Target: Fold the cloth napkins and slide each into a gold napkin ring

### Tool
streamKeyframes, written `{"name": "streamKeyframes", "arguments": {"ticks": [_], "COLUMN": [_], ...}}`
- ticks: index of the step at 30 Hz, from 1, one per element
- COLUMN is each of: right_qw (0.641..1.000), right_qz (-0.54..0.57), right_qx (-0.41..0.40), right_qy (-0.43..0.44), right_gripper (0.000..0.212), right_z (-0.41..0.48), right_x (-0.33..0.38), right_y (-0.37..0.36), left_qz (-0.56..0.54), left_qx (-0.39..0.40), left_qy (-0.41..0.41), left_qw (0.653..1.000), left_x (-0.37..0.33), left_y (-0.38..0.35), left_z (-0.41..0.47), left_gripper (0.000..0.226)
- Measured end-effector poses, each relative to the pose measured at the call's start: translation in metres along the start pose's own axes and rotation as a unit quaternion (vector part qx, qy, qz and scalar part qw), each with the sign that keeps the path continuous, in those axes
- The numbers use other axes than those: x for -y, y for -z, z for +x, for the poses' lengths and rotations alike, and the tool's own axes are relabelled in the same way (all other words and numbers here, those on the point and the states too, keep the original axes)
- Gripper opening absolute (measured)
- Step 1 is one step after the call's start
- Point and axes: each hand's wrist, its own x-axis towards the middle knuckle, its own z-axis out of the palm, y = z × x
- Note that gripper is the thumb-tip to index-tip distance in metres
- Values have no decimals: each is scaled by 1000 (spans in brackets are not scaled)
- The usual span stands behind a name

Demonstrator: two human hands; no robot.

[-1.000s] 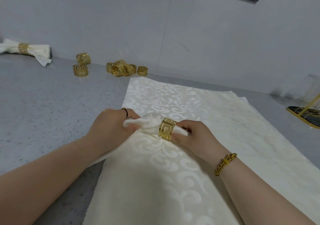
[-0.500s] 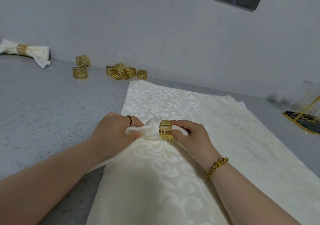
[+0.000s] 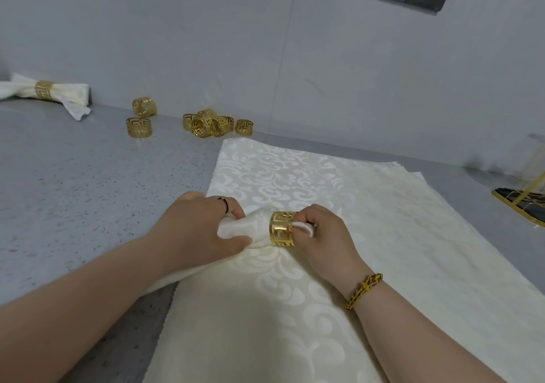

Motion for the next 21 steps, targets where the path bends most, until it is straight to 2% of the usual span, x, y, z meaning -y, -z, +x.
{"name": "streamKeyframes", "arguments": {"ticks": [3, 6, 9, 10, 12, 14, 16, 18, 21], "right_qw": [1000, 1000, 999, 999, 998, 998, 998, 997, 995], "right_qz": [-12, -11, -14, -16, -20, -24, -27, -28, -27], "right_qx": [-1, 0, -4, -11, -26, -34, -40, -41, -58], "right_qy": [10, 25, 34, 37, 45, 45, 50, 53, 71], "right_gripper": [13, 14, 7, 14, 38, 42, 49, 56, 50], "right_z": [0, -1, -1, 0, 0, -1, -1, 0, 0], "right_x": [-1, 0, 1, 1, 0, 1, 0, -1, -3], "right_y": [-1, 0, -1, -1, -3, -4, -4, -4, -6], "left_qz": [50, 63, 42, 14, -26, -44, -72, -78, -73], "left_qx": [14, 42, 41, 45, 84, 89, 67, 53, 20], "left_qy": [-15, -19, -39, -53, -95, -134, -120, -107, -91], "left_qw": [999, 997, 998, 997, 992, 986, 988, 990, 993], "left_x": [-5, -5, -13, -19, -33, -40, -40, -36, -35], "left_y": [-1, -3, 4, 6, 3, -9, -16, -20, -24], "left_z": [3, 6, 9, 11, 18, 25, 28, 28, 25], "left_gripper": [75, 64, 95, 100, 91, 59, 29, 22, 23]}}
